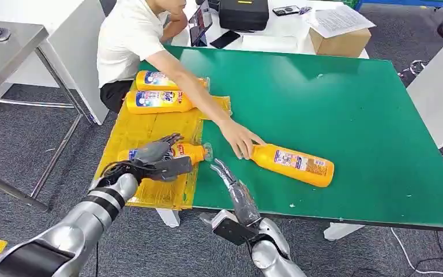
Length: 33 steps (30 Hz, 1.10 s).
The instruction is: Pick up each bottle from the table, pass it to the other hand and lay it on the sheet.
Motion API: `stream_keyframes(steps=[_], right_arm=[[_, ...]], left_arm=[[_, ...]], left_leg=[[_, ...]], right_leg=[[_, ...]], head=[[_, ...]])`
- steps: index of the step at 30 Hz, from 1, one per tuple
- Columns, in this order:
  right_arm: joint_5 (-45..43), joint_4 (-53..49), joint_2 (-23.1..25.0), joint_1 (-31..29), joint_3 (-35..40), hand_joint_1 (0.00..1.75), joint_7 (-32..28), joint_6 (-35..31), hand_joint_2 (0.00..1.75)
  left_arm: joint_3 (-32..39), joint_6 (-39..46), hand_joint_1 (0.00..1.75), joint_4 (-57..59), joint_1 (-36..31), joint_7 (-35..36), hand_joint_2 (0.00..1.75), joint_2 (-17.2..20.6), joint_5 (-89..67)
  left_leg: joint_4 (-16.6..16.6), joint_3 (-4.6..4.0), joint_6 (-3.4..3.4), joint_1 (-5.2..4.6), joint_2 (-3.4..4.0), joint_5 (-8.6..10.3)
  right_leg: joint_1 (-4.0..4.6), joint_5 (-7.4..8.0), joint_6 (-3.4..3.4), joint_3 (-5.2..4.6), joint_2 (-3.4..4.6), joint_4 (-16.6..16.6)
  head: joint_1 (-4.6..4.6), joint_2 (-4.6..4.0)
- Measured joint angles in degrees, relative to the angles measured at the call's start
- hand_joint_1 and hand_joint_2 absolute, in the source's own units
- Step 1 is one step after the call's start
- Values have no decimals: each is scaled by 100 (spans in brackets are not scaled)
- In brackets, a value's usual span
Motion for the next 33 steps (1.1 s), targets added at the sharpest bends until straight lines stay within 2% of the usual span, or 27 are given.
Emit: stream_keyframes(steps=[5, 8, 12, 17, 19, 22, 26, 28, 29, 31, 33], right_arm=[[17, -78, -11, 86, -4, 0, 15, -15, 175], [17, -136, -22, 171, -22, 0, 42, -96, 175], [48, -214, -68, 305, -63, 0, 68, -197, 175], [217, -315, -118, 400, -138, 0, 114, -302, 175], [633, -341, -182, 416, -160, 0, 405, -527, 175], [1966, -352, -508, 449, -255, 0, 1381, -964, 175], [2151, -369, -883, 522, -468, 0, 1493, -1014, 175], [2627, -478, -983, 608, -511, 0, 1978, -1047, 175], [2998, -580, -1098, 680, -571, 0, 2351, -1163, 175], [3443, -603, -1371, 763, -757, 0, 2674, -1509, 175], [3593, -610, -1728, 855, -1063, 0, 2820, -1668, 175]], left_arm=[[-63, 557, 0, -796, 482, -97, 175, -105, 41], [-114, 1440, 0, -1519, 937, -382, 175, -157, -70], [-492, 2388, 0, -2610, 1582, -67, 175, -181, -1109], [-829, 2860, 0, -3488, 2003, -8, 175, -181, -1541], [-896, 2956, 0, -3768, 2150, -118, 175, -183, -1383], [-981, 2712, 0, -4293, 2539, -497, 175, -242, -244], [-1038, 2617, 0, -4690, 2918, -638, 175, -267, 52], [-1040, 2152, 0, -4777, 3019, -614, 175, -302, 619], [-1032, 1711, 0, -4812, 3129, -537, 175, -363, 1352], [-962, 1100, 0, -4821, 3376, -358, 175, -474, 2706], [-903, 1135, 0, -4779, 3574, -434, 175, -540, 3066]], left_leg=[[0, -6, -1, -1, 1, -2], [0, -5, -1, -1, 0, -3], [0, -9, -2, 0, 1, -5], [0, -9, -3, 0, 0, -6], [0, -7, -3, 0, 1, -6], [0, -6, -3, -2, -5, -6], [0, -13, 0, -7, -7, -8], [0, -10, 0, -10, -4, -11], [0, -8, 1, -10, -9, -11], [0, -12, 1, -10, -17, -12], [0, -18, 2, -12, -18, -12]], right_leg=[[0, 0, 0, -7, 1, -2], [0, -2, -1, -7, 0, -2], [0, -4, -1, -10, 1, -3], [0, -4, -1, -10, 0, -5], [0, -3, -1, -10, 1, -5], [-1, -4, -1, -6, -3, -7], [-3, -3, 1, -10, -8, -7], [-6, -3, 2, -11, -7, -10], [-6, -6, 3, -13, -12, -14], [-6, -7, 3, -10, -15, -13], [-9, -6, 4, -11, -15, -12]], head=[[2, 0], [2, 0], [2, 0], [2, 0], [2, 0], [0, 0], [4, 0], [0, 0], [-2, 0], [-2, 0], [-2, 0]])
